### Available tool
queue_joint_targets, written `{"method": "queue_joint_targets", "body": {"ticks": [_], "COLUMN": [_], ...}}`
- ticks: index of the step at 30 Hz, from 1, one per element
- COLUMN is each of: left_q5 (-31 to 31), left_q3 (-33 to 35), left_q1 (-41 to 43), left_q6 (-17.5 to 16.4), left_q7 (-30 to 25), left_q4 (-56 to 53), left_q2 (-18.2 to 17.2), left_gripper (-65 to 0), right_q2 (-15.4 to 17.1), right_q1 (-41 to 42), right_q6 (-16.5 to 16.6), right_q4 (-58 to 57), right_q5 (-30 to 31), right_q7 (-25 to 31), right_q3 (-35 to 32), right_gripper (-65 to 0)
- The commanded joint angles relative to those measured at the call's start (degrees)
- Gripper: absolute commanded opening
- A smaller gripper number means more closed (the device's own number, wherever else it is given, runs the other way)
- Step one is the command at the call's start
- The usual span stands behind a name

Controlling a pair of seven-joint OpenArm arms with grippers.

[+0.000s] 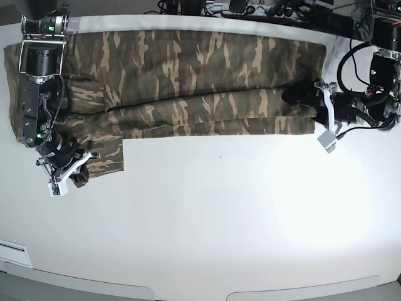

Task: Fold the T-shirt properly
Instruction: 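Grasp the sleeve end with the right gripper and fold it onto the strip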

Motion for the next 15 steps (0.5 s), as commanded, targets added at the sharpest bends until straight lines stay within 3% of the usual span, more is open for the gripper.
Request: {"method": "queue_joint_targets", "body": {"ticks": [1, 5, 8, 15], "left_q5": [-0.44, -0.44, -0.46, -0.46], "left_q3": [-0.37, -0.37, -0.37, -0.37], "left_q1": [-0.66, -0.66, -0.66, -0.66], "left_q6": [-0.52, -0.52, -0.52, -0.52], "left_q7": [0.17, -0.02, -0.09, -0.24], "left_q4": [0.68, 0.68, 0.68, 0.68], "left_q2": [-1.05, -1.05, -1.07, -1.05], "left_gripper": [-30.7, -30.7, -30.7, -30.7], "right_q2": [0.31, 0.74, 1.36, 6.67], "right_q1": [-0.35, -0.35, -0.39, -1.4], "right_q6": [0.68, 0.98, 3.82, 10.05], "right_q4": [-0.22, 1.07, 4.61, 20.41], "right_q5": [-1.81, -1.79, -0.24, 17.84], "right_q7": [-6.08, -6.25, -9.22, -26.36], "right_q3": [-0.42, -0.33, -0.26, 0.0], "right_gripper": [-65.0, -65.0, -65.0, -65.0]}}
